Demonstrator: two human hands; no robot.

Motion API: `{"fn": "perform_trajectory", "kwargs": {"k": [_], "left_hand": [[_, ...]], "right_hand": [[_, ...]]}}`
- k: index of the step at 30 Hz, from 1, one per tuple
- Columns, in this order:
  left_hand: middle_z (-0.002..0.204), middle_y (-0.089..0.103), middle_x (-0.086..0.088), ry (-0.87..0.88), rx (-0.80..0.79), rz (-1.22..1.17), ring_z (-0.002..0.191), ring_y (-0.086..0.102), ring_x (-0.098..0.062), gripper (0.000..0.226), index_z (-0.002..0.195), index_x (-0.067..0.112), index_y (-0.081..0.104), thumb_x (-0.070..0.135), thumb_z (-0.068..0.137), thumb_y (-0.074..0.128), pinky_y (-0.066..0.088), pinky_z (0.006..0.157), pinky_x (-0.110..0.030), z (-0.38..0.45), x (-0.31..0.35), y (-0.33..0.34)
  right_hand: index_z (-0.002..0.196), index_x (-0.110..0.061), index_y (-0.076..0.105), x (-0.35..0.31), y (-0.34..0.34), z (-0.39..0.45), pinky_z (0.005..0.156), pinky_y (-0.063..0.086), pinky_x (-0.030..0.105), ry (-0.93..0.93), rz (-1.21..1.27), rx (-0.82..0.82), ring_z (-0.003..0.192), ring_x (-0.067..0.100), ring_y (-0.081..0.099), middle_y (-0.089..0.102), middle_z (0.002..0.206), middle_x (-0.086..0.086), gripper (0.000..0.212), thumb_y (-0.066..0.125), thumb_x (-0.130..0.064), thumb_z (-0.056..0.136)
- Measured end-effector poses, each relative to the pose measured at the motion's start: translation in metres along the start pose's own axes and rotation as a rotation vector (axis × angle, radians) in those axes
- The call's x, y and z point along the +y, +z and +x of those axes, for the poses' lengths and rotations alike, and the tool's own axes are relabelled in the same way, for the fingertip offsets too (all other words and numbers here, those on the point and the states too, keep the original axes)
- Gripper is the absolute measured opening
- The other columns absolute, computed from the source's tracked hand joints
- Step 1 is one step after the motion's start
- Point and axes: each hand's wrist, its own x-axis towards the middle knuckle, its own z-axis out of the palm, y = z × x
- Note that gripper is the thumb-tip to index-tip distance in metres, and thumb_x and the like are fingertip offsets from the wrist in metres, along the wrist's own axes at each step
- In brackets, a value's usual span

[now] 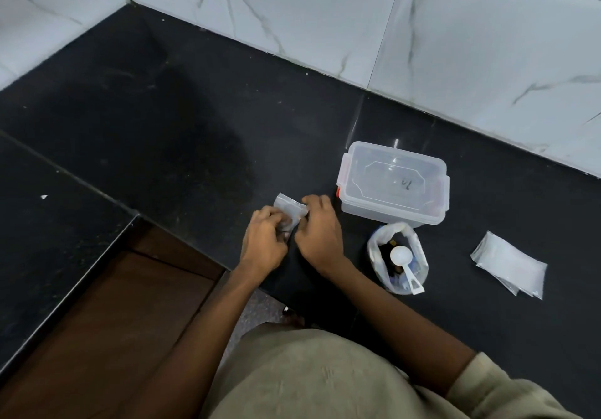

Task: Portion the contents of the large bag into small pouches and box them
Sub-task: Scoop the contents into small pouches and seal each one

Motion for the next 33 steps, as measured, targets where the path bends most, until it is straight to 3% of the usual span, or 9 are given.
{"fn": "perform_trajectory", "kwargs": {"k": [3, 10, 13, 16, 21, 23, 26, 30, 33], "left_hand": [[0.130, 0.060, 0.003, 0.019, -0.005, 0.131, 0.117, 0.052, -0.022, 0.037, 0.118, 0.013, 0.070, 0.007, 0.082, 0.065, 0.036, 0.094, -0.030, -0.004, 0.001, 0.002], [0.140, 0.056, 0.002, 0.010, -0.017, 0.183, 0.128, 0.047, -0.018, 0.045, 0.127, 0.016, 0.067, 0.010, 0.083, 0.063, 0.027, 0.102, -0.030, -0.008, 0.011, 0.004], [0.131, 0.062, -0.002, 0.040, 0.078, 0.210, 0.120, 0.052, -0.022, 0.039, 0.116, 0.014, 0.072, 0.006, 0.078, 0.065, 0.028, 0.100, -0.032, -0.014, 0.028, 0.005], [0.114, 0.067, -0.004, 0.164, 0.166, 0.081, 0.106, 0.059, -0.025, 0.031, 0.103, 0.011, 0.072, 0.003, 0.076, 0.059, 0.044, 0.094, -0.036, -0.019, 0.052, 0.010], [0.107, 0.072, -0.006, 0.522, 0.103, -0.146, 0.100, 0.064, -0.022, 0.038, 0.108, 0.006, 0.072, 0.001, 0.077, 0.052, 0.052, 0.093, -0.033, -0.024, 0.107, 0.033], [0.112, 0.073, -0.006, 0.588, 0.013, -0.177, 0.103, 0.065, -0.022, 0.037, 0.112, 0.006, 0.072, 0.003, 0.081, 0.053, 0.052, 0.094, -0.036, -0.023, 0.127, 0.049], [0.111, 0.073, -0.002, 0.645, -0.088, -0.082, 0.100, 0.065, -0.023, 0.032, 0.106, 0.012, 0.073, 0.010, 0.081, 0.054, 0.052, 0.087, -0.039, -0.023, 0.148, 0.071], [0.105, 0.073, 0.005, 0.617, -0.074, 0.056, 0.099, 0.063, -0.019, 0.038, 0.094, 0.018, 0.075, 0.027, 0.079, 0.042, 0.038, 0.083, -0.030, -0.029, 0.158, 0.079], [0.105, 0.072, 0.006, 0.579, -0.072, 0.074, 0.101, 0.062, -0.017, 0.035, 0.094, 0.017, 0.075, 0.022, 0.078, 0.045, 0.034, 0.085, -0.028, -0.030, 0.158, 0.082]], "right_hand": [[0.126, -0.008, 0.062, 0.008, 0.009, -0.011, 0.088, 0.049, 0.044, -0.209, -0.226, -0.168, 0.109, 0.031, 0.054, 0.058, 0.123, 0.013, 0.044, 0.053, -0.021, 0.085], [0.137, -0.009, 0.057, 0.019, 0.001, -0.016, 0.104, 0.043, 0.042, -0.251, -0.287, -0.253, 0.130, 0.030, 0.048, 0.055, 0.142, 0.012, 0.050, 0.055, -0.021, 0.089], [0.107, -0.007, 0.072, 0.017, -0.014, -0.027, 0.083, 0.053, 0.041, -0.252, -0.201, -0.075, 0.101, 0.031, 0.059, 0.068, 0.108, 0.010, 0.042, 0.042, -0.024, 0.084], [0.086, -0.007, 0.070, 0.029, -0.036, -0.043, 0.065, 0.050, 0.039, -0.274, -0.120, 0.128, 0.080, 0.029, 0.057, 0.064, 0.085, 0.009, 0.028, 0.045, -0.015, 0.078], [0.084, -0.006, 0.072, 0.065, -0.092, -0.066, 0.073, 0.050, 0.033, -0.216, -0.079, 0.465, 0.081, 0.023, 0.058, 0.067, 0.084, 0.007, 0.019, 0.060, 0.003, 0.071], [0.082, -0.006, 0.072, 0.086, -0.116, -0.072, 0.072, 0.049, 0.037, -0.153, -0.120, 0.603, 0.079, 0.025, 0.058, 0.067, 0.084, 0.008, 0.017, 0.057, -0.001, 0.075], [0.088, -0.008, 0.074, 0.129, -0.151, -0.075, 0.071, 0.048, 0.042, 0.102, -0.272, 0.638, 0.082, 0.033, 0.059, 0.067, 0.089, 0.011, 0.022, 0.061, 0.001, 0.074], [0.107, -0.006, 0.071, 0.172, -0.175, -0.075, 0.082, 0.044, 0.045, 0.462, -0.491, 0.434, 0.100, 0.038, 0.056, 0.066, 0.106, 0.016, 0.029, 0.064, -0.003, 0.080], [0.121, -0.006, 0.065, 0.195, -0.180, -0.080, 0.089, 0.041, 0.045, 0.570, -0.514, 0.317, 0.110, 0.038, 0.053, 0.063, 0.118, 0.016, 0.037, 0.063, -0.007, 0.084]]}}
